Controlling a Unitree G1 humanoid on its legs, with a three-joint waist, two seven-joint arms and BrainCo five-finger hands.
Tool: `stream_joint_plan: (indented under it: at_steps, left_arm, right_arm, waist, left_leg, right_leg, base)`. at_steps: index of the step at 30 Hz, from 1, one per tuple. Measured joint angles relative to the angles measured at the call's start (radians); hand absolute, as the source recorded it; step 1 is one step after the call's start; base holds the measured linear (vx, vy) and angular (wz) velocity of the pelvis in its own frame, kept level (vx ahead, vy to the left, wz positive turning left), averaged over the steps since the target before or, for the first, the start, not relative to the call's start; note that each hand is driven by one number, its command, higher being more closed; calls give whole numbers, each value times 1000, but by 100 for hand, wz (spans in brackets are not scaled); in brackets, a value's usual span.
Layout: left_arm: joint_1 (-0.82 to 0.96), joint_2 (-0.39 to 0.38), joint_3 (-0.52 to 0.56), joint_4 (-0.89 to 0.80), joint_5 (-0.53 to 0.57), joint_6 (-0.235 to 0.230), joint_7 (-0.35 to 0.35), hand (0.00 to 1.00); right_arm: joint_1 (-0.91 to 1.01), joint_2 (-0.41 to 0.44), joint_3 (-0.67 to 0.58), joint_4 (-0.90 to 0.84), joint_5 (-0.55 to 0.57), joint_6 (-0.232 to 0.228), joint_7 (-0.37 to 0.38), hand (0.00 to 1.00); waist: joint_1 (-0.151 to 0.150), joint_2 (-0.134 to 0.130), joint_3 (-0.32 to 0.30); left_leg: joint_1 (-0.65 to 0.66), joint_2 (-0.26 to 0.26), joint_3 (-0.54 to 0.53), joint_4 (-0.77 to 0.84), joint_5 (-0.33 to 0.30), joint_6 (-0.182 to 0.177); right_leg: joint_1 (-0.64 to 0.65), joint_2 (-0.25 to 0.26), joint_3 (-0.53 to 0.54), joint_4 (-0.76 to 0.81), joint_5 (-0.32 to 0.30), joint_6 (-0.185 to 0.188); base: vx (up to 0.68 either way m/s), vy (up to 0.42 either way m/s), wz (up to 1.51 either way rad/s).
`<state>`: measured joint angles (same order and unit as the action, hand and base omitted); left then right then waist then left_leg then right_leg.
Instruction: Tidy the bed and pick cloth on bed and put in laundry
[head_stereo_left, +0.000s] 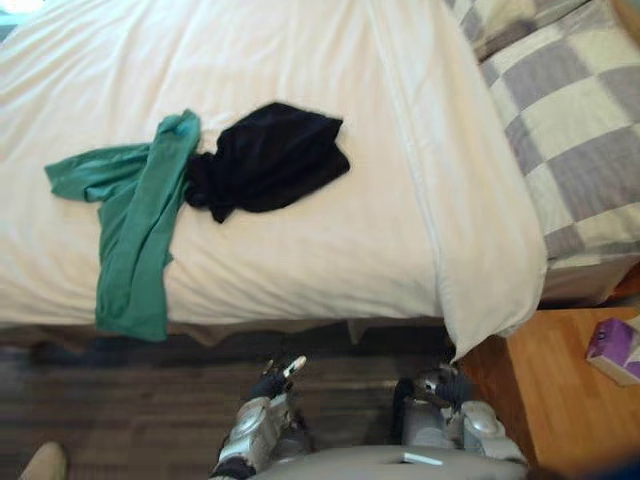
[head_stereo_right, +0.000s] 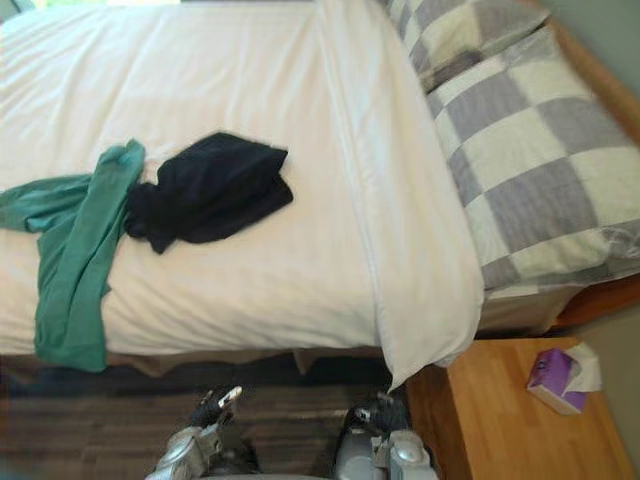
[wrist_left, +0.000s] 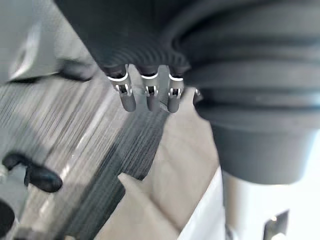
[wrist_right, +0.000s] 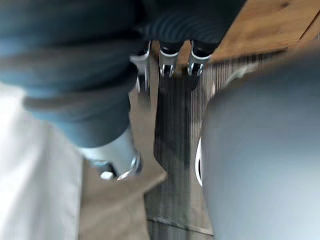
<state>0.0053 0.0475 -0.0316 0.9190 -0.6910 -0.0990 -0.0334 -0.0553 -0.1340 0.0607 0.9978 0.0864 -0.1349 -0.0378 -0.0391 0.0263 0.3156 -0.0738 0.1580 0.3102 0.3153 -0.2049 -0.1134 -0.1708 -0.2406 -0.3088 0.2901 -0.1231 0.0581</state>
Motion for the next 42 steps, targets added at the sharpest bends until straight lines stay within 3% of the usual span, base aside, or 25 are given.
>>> stream_joint_plan:
  at_steps: [3,7,8,9,11,12,13,15,16,17,18,19,21,22,23,24,25,26,28,32,34,36,38,41,42]
  left_arm:
    - [26,3,85,-6,-2,-1,-16,0]
    - [83,10,183,-4,19,-49,-72,0]
    - [93,11,217,-4,38,-71,-91,0]
    - [97,5,239,-4,57,-86,-115,0]
    - [102,5,245,-3,63,-106,-137,0]
    - [102,4,246,-3,85,-112,-150,0]
    - [103,2,247,-4,95,-115,-155,0]
    - [106,-15,224,10,193,-111,-156,0]
    - [103,-13,219,11,223,-109,-153,0]
    - [95,30,202,17,268,-110,-131,0]
    - [109,45,190,51,298,-108,-112,0]
    - [118,46,188,67,308,-104,-112,0]
    - [117,69,123,74,355,-99,-114,0]
    - [110,75,95,78,377,-95,-115,0]
    - [92,76,55,84,413,-79,-117,0]
    - [89,76,47,85,418,-77,-118,0]
    - [78,78,11,85,455,-59,-118,0]
    - [70,73,-16,85,480,-48,-117,0]
    - [67,65,-65,84,529,-42,-112,0]
    - [60,59,-127,60,538,-45,-89,0]
    - [44,65,-149,12,503,-42,-105,0]
    - [44,49,-159,-43,473,-49,-136,0]
    - [48,34,-154,-48,464,-67,-156,0]
    - [52,41,-121,-48,434,-82,-158,0]
    - [48,33,-102,-43,424,-89,-159,0]
  right_arm:
    - [4,-1,-23,-16,38,-3,-7,0]
    - [24,32,-47,-40,46,-39,-4,0]
    - [27,43,-54,-40,46,-49,-9,0]
    - [41,44,-54,-47,46,-61,-15,0]
    - [73,44,-64,-62,45,-77,-33,0]
    - [89,43,-83,-69,46,-86,-46,0]
    - [93,43,-95,-70,46,-88,-51,0]
    - [114,43,-142,-68,42,-88,-53,0]
    - [115,53,-158,-62,34,-88,-53,0]
    - [116,93,-186,-19,20,-80,-49,0]
    - [116,105,-177,8,-14,-81,-34,0]
    - [115,105,-169,14,-26,-83,-25,0]
    - [130,116,-152,8,-62,-92,-7,0]
    - [128,114,-148,9,-71,-88,-4,0]
    - [123,108,-131,3,-74,-87,2,0]
    - [122,104,-125,1,-74,-86,3,0]
    - [119,88,-81,2,-83,-78,17,0]
    - [103,76,-54,8,-91,-78,24,0]
    - [89,60,-6,20,-93,-85,32,0]
    - [42,54,121,60,-28,-75,55,0]
    - [-33,53,178,72,1,-33,51,0]
    - [-101,31,188,74,15,18,24,0]
    - [-126,15,167,59,51,44,8,0]
    - [-110,26,119,-5,67,62,7,0]
    - [-96,29,82,-21,64,75,4,0]
  waist:
    - [6,-3,11]
    - [30,-48,11]
    - [32,-65,13]
    - [29,-65,13]
    - [29,-69,11]
    - [28,-69,6]
    - [28,-68,4]
    - [19,-31,-35]
    - [20,-36,-35]
    - [33,-84,-56]
    - [42,-86,-83]
    - [45,-85,-93]
    - [33,-90,-116]
    - [30,-84,-119]
    - [24,-70,-122]
    - [22,-68,-123]
    - [13,-60,-130]
    - [3,-51,-133]
    - [-17,-26,-146]
    - [30,-23,-167]
    - [30,-41,-127]
    - [33,-6,-79]
    - [32,24,-64]
    - [24,4,-55]
    - [8,-10,-46]
  left_leg:
    - [-32,-8,31,22,16,8]
    - [-36,-17,83,39,45,1]
    - [-47,21,126,71,24,59]
    - [-49,97,145,105,17,65]
    - [-34,197,141,104,49,44]
    - [-19,235,133,83,84,39]
    - [-9,246,127,71,96,35]
    - [28,255,125,-11,145,-86]
    - [43,241,127,-28,136,-155]
    - [61,198,171,-21,108,-140]
    - [79,189,219,-41,102,-114]
    - [98,186,236,-62,104,-102]
    - [166,145,275,-184,152,-63]
    - [169,131,281,-211,162,-51]
    - [166,102,281,-250,181,-29]
    - [165,99,281,-256,185,-23]
    - [161,53,275,-279,191,-14]
    - [160,19,256,-284,190,-9]
    - [182,-2,217,-307,205,13]
    - [187,-6,189,-297,206,13]
    - [92,-8,155,-124,203,15]
    - [19,4,132,17,203,14]
    - [15,-1,149,-11,206,17]
    - [-14,-22,144,-57,210,11]
    - [-36,6,144,-11,195,14]
  right_leg:
    - [-38,-53,-10,89,-33,11]
    - [-92,-108,20,177,-64,-2]
    - [-94,-113,45,176,-68,-4]
    - [-93,-115,57,182,-68,-4]
    - [-94,-142,80,192,-67,12]
    - [-94,-170,92,200,-66,46]
    - [-93,-185,101,202,-63,63]
    - [-59,-217,101,152,-12,139]
    - [-41,-221,104,122,15,150]
    - [5,-248,121,10,125,118]
    - [30,-231,66,-93,250,22]
    - [43,-214,25,-87,263,10]
    - [90,-89,-89,-37,167,86]
    - [91,-51,-90,-30,127,90]
    - [88,25,-75,-18,48,87]
    - [90,41,-68,-19,31,84]
    - [129,108,-34,-82,-37,28]
    - [161,95,-29,-117,-38,8]
    - [195,79,-32,-119,-35,8]
    - [238,79,-33,-159,-35,7]
    - [223,35,-27,-149,-33,11]
    - [175,3,-3,-96,-33,15]
    - [96,-21,18,-5,-61,16]
    - [-42,-75,51,142,-137,1]
    - [-59,-90,54,167,-146,-11]
  base:
    - [3,-22,40]
    - [18,-97,-4]
    - [-46,-78,-21]
    - [-61,-77,-28]
    - [-51,101,-21]
    - [-37,236,-12]
    - [-38,351,-4]
    - [-24,611,11]
    - [2,759,2]
    - [1,639,-43]
    - [11,535,-57]
    - [43,499,-61]
    - [96,408,-28]
    - [100,277,-8]
    - [71,201,0]
    - [73,200,12]
    - [49,135,25]
    - [40,138,36]
    - [80,134,59]
    - [50,24,27]
    - [-70,12,7]
    - [-113,48,-26]
    - [-131,74,-36]
    - [-143,3,-11]
    - [-132,-69,14]
